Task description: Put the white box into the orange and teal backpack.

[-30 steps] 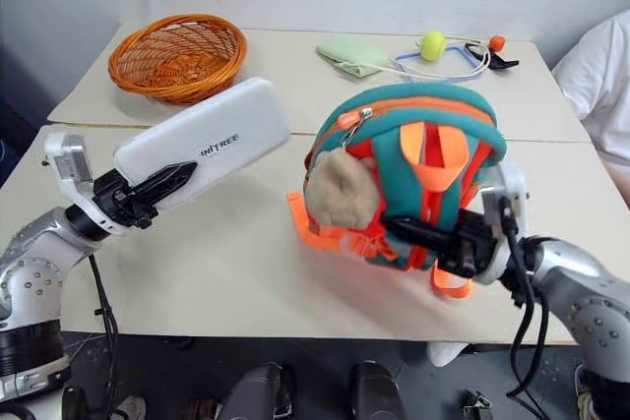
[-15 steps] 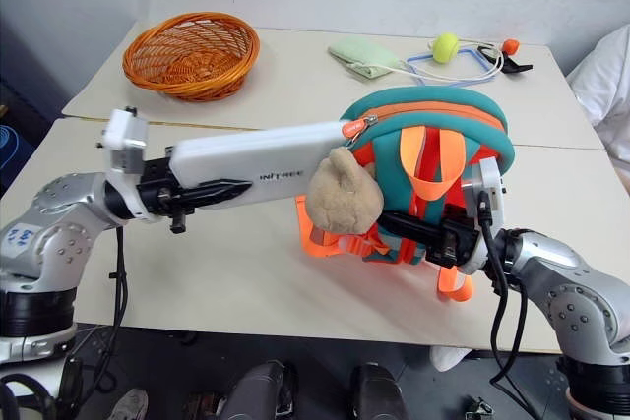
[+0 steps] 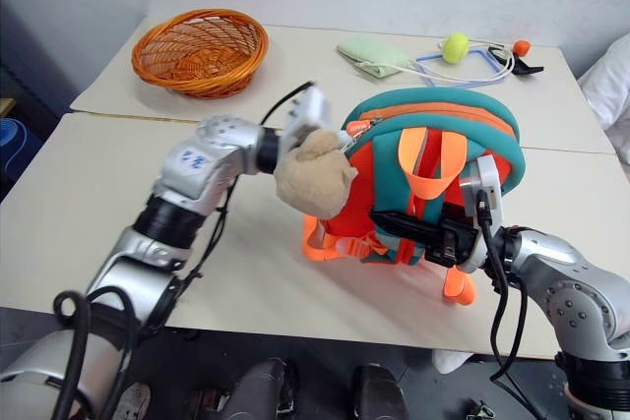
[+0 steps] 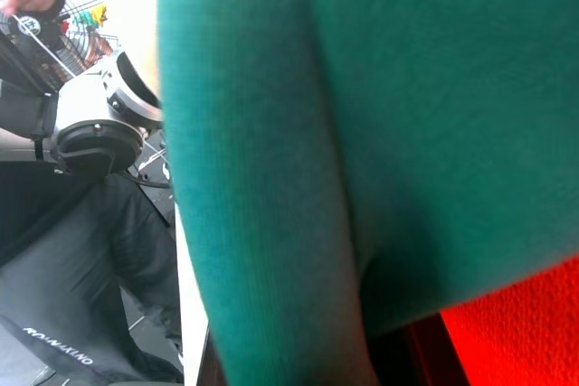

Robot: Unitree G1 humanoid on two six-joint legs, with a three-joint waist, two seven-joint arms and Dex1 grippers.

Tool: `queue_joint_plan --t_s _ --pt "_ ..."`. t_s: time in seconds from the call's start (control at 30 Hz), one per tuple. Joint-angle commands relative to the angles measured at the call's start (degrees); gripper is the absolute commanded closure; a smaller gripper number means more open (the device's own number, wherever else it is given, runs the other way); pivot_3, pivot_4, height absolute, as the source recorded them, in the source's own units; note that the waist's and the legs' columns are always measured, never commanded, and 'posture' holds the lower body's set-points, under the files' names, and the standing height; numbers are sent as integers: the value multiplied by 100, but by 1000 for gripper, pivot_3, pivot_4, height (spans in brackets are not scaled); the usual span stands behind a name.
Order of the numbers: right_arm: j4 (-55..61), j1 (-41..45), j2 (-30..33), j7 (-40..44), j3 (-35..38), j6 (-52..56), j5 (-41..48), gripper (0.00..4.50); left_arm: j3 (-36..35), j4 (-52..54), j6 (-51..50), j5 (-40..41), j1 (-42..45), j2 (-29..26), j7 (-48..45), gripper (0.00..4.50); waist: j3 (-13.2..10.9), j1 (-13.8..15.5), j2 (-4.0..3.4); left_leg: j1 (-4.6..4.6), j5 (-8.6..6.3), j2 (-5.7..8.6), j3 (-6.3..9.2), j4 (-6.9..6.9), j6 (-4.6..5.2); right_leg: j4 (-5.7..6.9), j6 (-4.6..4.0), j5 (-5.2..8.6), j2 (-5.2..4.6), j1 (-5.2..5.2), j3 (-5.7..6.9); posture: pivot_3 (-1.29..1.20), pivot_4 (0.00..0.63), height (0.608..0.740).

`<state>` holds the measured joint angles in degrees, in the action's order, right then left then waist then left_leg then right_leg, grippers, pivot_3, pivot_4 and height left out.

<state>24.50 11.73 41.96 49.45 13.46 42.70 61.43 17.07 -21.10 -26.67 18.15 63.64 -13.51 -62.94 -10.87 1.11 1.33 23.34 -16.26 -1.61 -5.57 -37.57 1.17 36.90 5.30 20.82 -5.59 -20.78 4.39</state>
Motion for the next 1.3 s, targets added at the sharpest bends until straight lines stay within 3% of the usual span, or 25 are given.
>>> queue_joint_plan --t_s 0.03,0.2,0.37,0.47,0.6,0.77,0.9,0.97,1.17,1.3 --pt "323 -53 -70 -105 11 -43 24 4498 -16 -94 252 -12 153 440 8 2961 -1 -8 -2 -1 1 -2 0 4 -1 0 0 0 1 -2 1 0 150 740" --pt "455 -143 -179 -347 65 -114 -27 4500 -289 146 419 112 -213 455 -156 1455 -2 0 -3 -2 6 -6 6 0 -10 2 -1 0 3 -2 3 0 150 740" --pt "478 -207 -355 -517 141 -233 -148 4500 -938 176 1273 567 -734 -426 -1547 113 -3 -127 -7 -7 10 -14 6 -15 -15 2 -2 1 1 -1 -1 0 150 740" --pt "422 -231 -370 -478 151 -225 -181 4500 -1202 -98 1427 664 -724 -840 -1970 113 -3 -118 -7 -7 11 -12 9 -16 -17 4 -2 1 2 0 2 0 150 740" --pt "188 -117 -429 -443 144 -245 -173 4500 -1104 -146 1367 795 -682 -1936 -2916 113 -3 -140 -7 -7 8 -9 7 -16 -11 8 -2 1 3 4 1 0 150 740" --pt "-181 163 -461 -280 36 -349 -395 4500 -1273 517 1093 1221 -992 -2571 -2857 113 -3 -90 -7 -6 5 -6 15 -19 -6 16 -2 1 -5 9 3 0 150 740" --pt "-303 262 -546 -232 -65 -388 -534 4500 -1589 2027 407 1860 -1705 -2544 -2107 113 -3 -122 -7 -4 -6 -1 21 -28 11 11 2 -1 -17 20 2 0 150 740" --pt "-343 276 -551 -180 -105 -387 -573 4500 -1573 2526 461 1713 -2004 -2370 -1631 113 -3 -118 -7 -2 -7 0 21 -31 13 12 3 -2 -18 20 2 0 150 740" --pt "-379 343 -565 -71 -207 -349 -638 4500 -1689 2651 651 1301 -2162 -1460 -59 113 -3 -112 -7 -7 -5 1 21 -45 14 5 5 -3 -18 26 2 0 150 740" --pt "-333 321 -552 -82 -200 -308 -626 4500 -1746 2754 500 1487 -2160 -1230 244 113 -3 -131 -7 -9 -4 -3 19 -40 9 10 6 -4 -13 22 1 0 150 740"
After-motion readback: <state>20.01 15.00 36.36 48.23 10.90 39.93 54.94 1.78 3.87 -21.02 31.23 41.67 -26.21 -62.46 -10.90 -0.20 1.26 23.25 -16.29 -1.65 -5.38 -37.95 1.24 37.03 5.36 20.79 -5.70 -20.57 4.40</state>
